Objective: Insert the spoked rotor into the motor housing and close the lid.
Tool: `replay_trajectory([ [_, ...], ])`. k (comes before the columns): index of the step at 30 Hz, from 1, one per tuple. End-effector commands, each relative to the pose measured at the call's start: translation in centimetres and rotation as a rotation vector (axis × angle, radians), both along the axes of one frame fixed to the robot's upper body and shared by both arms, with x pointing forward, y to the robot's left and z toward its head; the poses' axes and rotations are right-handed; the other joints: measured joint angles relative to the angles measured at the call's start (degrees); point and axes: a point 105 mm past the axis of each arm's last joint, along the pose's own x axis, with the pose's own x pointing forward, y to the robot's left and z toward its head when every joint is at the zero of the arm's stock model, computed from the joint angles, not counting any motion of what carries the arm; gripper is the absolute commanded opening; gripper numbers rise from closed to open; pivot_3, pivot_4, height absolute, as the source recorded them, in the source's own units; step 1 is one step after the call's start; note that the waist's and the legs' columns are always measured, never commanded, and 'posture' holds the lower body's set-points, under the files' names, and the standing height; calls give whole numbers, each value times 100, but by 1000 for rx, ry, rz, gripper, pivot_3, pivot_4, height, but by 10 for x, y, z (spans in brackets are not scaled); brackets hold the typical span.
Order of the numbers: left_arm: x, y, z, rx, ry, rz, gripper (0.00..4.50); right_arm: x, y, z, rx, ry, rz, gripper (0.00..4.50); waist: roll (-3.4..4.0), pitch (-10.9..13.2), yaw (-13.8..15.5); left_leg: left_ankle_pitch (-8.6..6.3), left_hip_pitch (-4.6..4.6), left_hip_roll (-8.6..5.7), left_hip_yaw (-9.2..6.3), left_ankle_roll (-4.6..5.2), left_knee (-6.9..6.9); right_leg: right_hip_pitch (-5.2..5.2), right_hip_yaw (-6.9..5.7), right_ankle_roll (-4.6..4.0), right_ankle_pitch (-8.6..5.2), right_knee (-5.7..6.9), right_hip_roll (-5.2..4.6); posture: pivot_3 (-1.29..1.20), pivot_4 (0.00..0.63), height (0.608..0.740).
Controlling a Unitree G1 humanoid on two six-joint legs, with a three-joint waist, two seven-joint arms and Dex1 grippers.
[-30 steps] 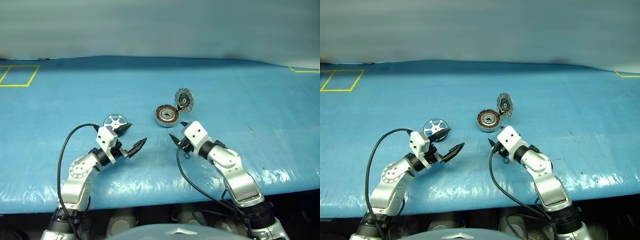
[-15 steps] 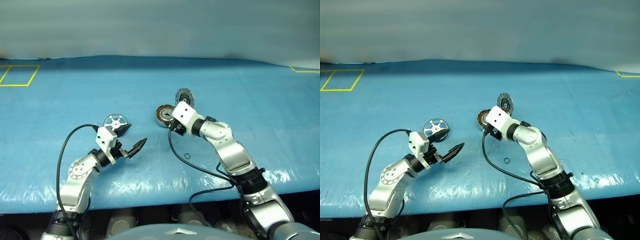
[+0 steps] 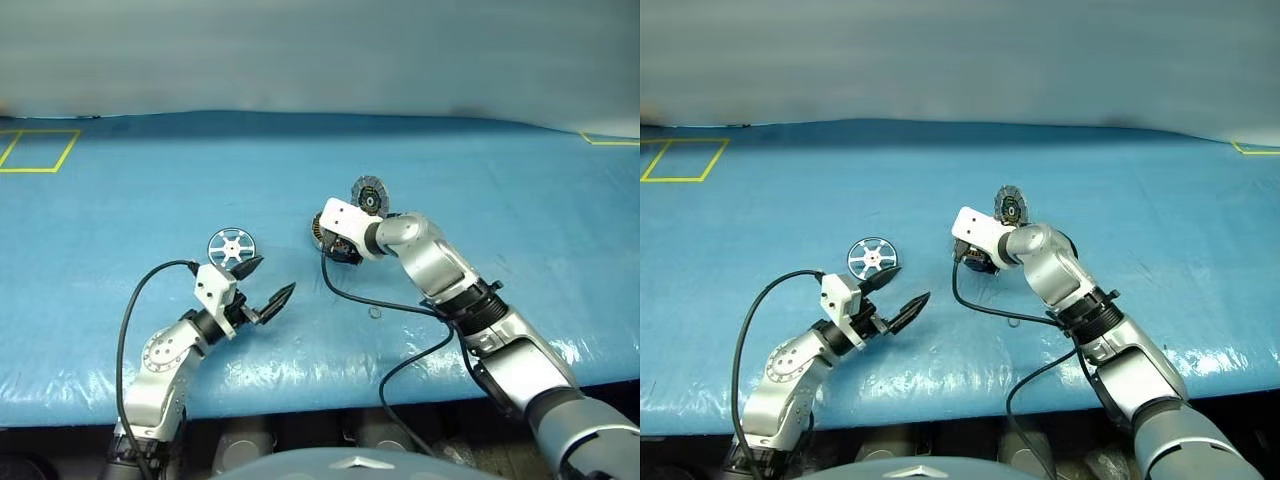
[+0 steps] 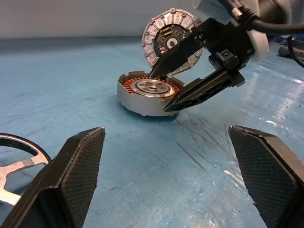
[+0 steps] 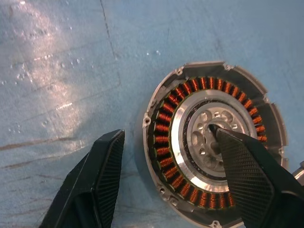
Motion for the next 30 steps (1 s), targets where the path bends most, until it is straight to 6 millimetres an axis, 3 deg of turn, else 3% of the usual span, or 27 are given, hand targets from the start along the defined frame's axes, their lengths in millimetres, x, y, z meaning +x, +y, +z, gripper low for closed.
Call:
replay_trajectory([
  [1,-3,-4,16,-23,-67,-15,4470,6,1,10,-36,-46,27,3253,0,0,-3,0,1,0,0,0,0,0,0,0,0,0,0,0,150,740],
  [10,-1,-4,11,-21,-65,4,4470,4,3,-3,-120,-37,94,3253,0,0,-2,0,1,0,1,0,0,1,0,0,0,0,-1,0,150,740],
  [15,-2,-7,10,-32,-63,-6,4500,3,5,-9,-198,-56,159,2166,-1,-2,-8,0,6,1,0,-1,0,3,-1,0,-1,1,0,0,150,740],
  [20,-5,-2,15,-89,-56,-28,4500,0,6,-10,-250,-81,202,2165,0,-2,-12,1,8,3,3,-2,1,3,-2,0,-1,2,0,0,150,740],
  [23,-8,2,16,-71,-66,-41,4500,-14,11,-5,-227,-78,296,2165,0,-2,-5,1,6,4,2,-3,0,1,-3,-1,-1,2,0,0,150,740],
  [30,-10,8,15,-48,-63,-27,4500,-74,17,-1,-252,-47,667,2165,2,-1,-2,-3,0,3,1,3,-4,-1,-5,1,-3,-7,-3,0,150,740],
])
